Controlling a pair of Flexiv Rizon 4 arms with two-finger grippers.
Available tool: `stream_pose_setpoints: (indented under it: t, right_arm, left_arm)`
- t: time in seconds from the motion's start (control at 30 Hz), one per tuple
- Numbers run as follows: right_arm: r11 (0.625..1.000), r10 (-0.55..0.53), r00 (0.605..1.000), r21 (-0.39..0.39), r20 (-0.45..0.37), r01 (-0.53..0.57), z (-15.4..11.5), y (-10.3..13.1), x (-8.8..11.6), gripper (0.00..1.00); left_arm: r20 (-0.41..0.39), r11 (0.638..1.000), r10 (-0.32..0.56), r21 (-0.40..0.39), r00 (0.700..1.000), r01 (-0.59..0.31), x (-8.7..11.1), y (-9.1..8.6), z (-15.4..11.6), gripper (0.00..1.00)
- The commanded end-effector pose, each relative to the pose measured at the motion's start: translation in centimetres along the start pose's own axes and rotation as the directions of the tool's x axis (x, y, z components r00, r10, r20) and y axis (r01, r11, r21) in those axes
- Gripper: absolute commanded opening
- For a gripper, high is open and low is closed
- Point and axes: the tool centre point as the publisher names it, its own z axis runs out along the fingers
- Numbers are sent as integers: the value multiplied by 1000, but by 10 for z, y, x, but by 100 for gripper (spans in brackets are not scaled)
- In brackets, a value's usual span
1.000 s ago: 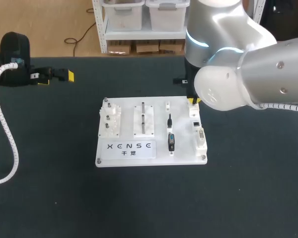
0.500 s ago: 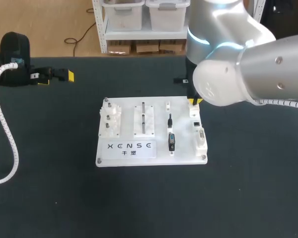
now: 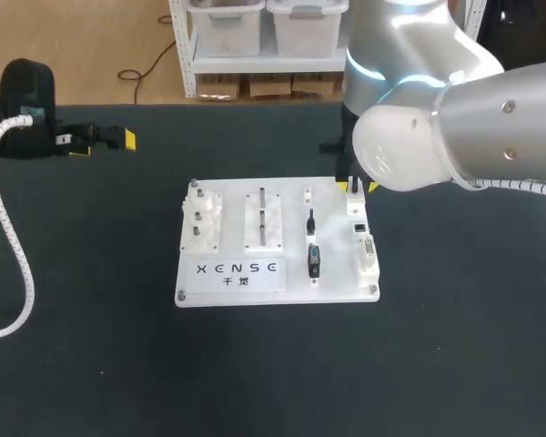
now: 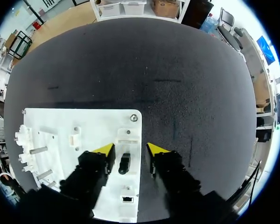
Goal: Insert the USB connector, Ethernet cable, and multi-pin plug into their matching sockets one by one.
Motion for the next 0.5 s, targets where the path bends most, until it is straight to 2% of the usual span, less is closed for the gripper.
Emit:
stream_pose_setpoints:
  t: [0.03, 0.5]
  right_arm:
    - [1000, -3, 1000, 0, 16, 3, -2, 0, -1, 100]
    - [999, -29, 996, -17, 84, 30, -33, 14, -4, 100]
  left_arm:
    - [0, 1000, 0, 0, 1000, 0, 0, 0, 0, 100]
    - [0, 1000, 0, 0, 1000, 0, 0, 0, 0, 100]
